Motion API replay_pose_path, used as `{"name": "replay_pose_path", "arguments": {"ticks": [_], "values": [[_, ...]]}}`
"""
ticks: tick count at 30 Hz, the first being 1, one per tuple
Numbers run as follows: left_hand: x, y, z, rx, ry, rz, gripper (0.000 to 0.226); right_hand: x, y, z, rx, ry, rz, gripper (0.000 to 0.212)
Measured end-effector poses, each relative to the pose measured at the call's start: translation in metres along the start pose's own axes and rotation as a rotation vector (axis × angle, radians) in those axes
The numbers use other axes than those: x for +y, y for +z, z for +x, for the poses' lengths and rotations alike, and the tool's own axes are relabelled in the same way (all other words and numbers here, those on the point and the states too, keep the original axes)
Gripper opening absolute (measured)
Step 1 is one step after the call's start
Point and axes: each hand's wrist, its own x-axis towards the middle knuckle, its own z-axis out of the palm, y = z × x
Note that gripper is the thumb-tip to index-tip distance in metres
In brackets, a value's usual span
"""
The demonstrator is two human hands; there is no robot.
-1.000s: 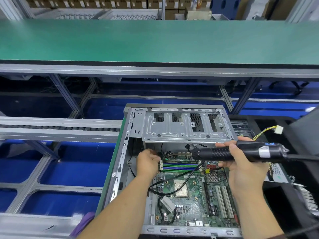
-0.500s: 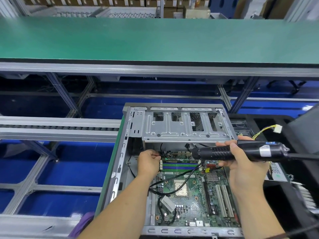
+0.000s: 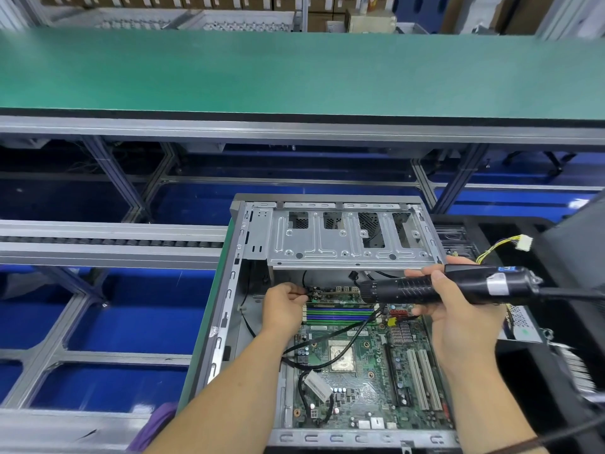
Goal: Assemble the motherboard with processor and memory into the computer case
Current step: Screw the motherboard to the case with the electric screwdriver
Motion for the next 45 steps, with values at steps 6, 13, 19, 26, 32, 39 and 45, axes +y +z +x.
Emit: {"name": "replay_pose_path", "arguments": {"ticks": [6,13,19,26,32,39,45], "values": [[0.0012,-0.0002,0.0,-0.003,-0.008,-0.006,0.012,0.0007,-0.0003,0.0001,0.002,0.005,0.004,0.032],[0.0016,0.0005,-0.0004,0.0,-0.019,-0.003,0.014,0.0033,-0.002,0.0014,0.0,0.0,0.007,0.031],[0.0,0.0001,0.0004,0.03,-0.009,-0.011,0.01,0.0026,-0.0018,0.0011,-0.006,-0.007,0.007,0.032],[0.0012,0.0007,0.0022,0.024,0.007,0.054,0.014,0.0019,-0.0011,0.0015,-0.009,-0.001,-0.001,0.037],[-0.0017,0.0011,0.0065,0.02,-0.002,0.0,0.021,0.003,-0.0015,0.0012,-0.012,-0.016,-0.008,0.03],[-0.005,0.0043,0.0064,-0.024,-0.085,-0.179,0.028,0.0024,-0.0007,0.0019,0.002,-0.014,-0.002,0.03],[-0.0059,0.0058,0.0082,-0.047,-0.138,-0.296,0.028,0.0,-0.0003,0.0019,0.004,-0.011,0.007,0.03]]}}
